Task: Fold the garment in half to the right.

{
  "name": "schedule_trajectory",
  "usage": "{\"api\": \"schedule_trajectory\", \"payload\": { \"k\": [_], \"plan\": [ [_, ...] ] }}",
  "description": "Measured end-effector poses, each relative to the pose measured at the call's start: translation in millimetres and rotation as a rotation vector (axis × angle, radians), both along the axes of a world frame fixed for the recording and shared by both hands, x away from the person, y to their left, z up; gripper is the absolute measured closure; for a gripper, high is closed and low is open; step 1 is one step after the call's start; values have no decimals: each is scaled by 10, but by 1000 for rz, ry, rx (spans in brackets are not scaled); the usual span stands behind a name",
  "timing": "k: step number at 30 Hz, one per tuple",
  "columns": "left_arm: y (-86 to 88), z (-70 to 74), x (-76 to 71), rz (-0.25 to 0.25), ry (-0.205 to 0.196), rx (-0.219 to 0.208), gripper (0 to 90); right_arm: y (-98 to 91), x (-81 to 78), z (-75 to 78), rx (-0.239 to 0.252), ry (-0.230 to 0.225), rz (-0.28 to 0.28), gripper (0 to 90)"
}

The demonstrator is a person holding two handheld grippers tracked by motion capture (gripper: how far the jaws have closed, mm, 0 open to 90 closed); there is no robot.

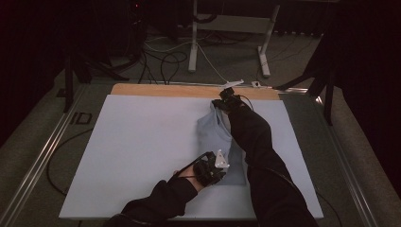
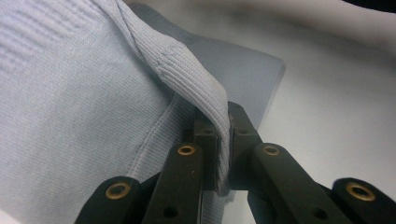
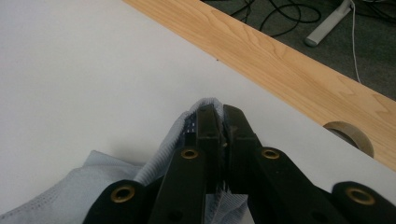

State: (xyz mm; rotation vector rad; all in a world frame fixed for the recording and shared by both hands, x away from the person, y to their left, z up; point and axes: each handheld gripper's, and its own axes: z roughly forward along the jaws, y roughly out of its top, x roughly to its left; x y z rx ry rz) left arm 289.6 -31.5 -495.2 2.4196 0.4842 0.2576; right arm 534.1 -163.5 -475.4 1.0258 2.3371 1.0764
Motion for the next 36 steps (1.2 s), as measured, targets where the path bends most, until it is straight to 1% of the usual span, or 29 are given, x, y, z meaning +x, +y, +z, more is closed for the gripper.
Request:
{"api": "schedule_trajectory", "payload": {
  "k": [6,7,8,11,13,15,16,17,19,20,22,23,24,26,27,29,30,31,32,34,36],
  "plan": [
    [-68,-42,24,0,5,7,872,-9,21,-87,10,8,3,866],
    [-87,-60,38,4,14,8,872,-12,24,-109,13,8,3,866],
    [-96,-66,43,2,15,12,872,-20,31,-157,15,18,-4,866],
    [-116,-96,60,5,19,13,871,-45,39,-195,12,28,-5,844],
    [-123,-117,71,7,27,13,871,-76,37,-193,18,29,-11,747],
    [-137,-124,74,4,26,17,871,-104,25,-173,2,17,-20,638],
    [-143,-127,77,4,26,18,871,-125,21,-157,4,17,-27,567],
    [-148,-130,78,5,27,18,870,-151,17,-141,12,17,-36,520],
    [-152,-135,79,7,27,19,870,-205,5,-119,22,29,-52,421],
    [-154,-136,80,6,27,21,870,-228,-4,-107,16,32,-59,375],
    [-152,-135,88,11,34,18,870,-286,-31,-78,17,35,-66,303],
    [-153,-134,88,11,34,18,870,-334,-48,-56,32,42,-70,262],
    [-156,-131,85,13,33,16,869,-364,-59,-42,40,46,-75,241],
    [-161,-119,82,9,33,13,869,-444,-96,-5,59,44,-79,173],
    [-165,-112,78,11,34,8,868,-484,-118,16,70,45,-77,149],
    [-175,-88,69,14,40,-7,865,-551,-169,50,94,42,-79,145],
    [-185,-73,62,12,38,-9,864,-572,-196,60,106,44,-80,141],
    [-195,-60,59,8,37,-14,865,-590,-218,69,104,38,-77,138],
    [-204,-48,61,7,43,-23,861,-603,-241,79,102,33,-82,139],
    [-226,-38,62,8,60,-36,854,-628,-284,93,117,31,-76,138],
    [-253,-47,62,-15,82,-40,821,-633,-320,97,126,29,-73,137]
  ]
}}
